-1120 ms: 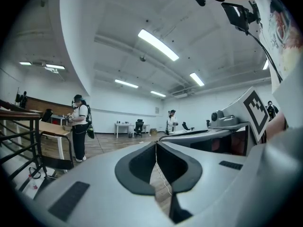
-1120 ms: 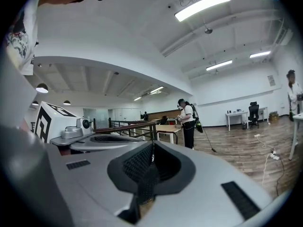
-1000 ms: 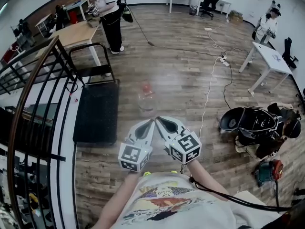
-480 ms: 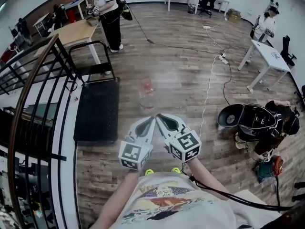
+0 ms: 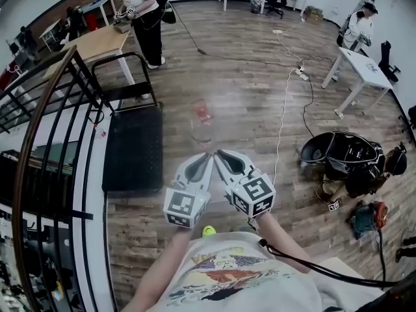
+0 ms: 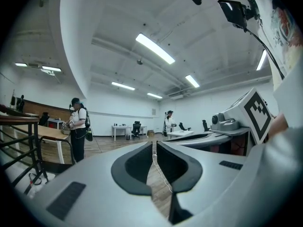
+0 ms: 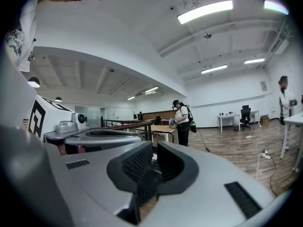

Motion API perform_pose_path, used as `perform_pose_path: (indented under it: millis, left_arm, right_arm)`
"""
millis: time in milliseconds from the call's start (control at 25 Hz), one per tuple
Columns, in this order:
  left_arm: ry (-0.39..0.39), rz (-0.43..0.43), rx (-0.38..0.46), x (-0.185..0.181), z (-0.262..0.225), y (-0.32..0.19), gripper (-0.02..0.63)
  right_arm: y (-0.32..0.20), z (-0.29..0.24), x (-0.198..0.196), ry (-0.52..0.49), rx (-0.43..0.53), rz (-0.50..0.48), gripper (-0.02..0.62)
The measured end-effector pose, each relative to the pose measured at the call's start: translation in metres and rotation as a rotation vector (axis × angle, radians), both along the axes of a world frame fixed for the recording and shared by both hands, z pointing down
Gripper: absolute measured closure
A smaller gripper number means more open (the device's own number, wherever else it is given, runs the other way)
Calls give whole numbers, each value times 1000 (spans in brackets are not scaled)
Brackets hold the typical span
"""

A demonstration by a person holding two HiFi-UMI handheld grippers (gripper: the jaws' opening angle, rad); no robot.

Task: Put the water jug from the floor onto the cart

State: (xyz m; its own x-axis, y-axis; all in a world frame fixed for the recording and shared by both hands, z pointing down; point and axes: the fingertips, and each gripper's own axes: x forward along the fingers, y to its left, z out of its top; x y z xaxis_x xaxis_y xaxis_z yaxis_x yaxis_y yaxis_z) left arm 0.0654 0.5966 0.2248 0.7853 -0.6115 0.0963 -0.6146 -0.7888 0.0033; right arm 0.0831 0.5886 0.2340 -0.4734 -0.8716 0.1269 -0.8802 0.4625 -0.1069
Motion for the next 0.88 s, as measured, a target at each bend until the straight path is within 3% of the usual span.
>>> perform_pose_path:
  millis: [440, 880]
  left_arm:
    - [7, -30, -11, 2, 3, -10, 592]
    - [-33, -72, -18, 22, 9, -51, 592]
  right_arm:
    - [-12, 2, 3, 22, -16, -11, 566]
    - [-55, 10, 22, -2, -27, -46, 566]
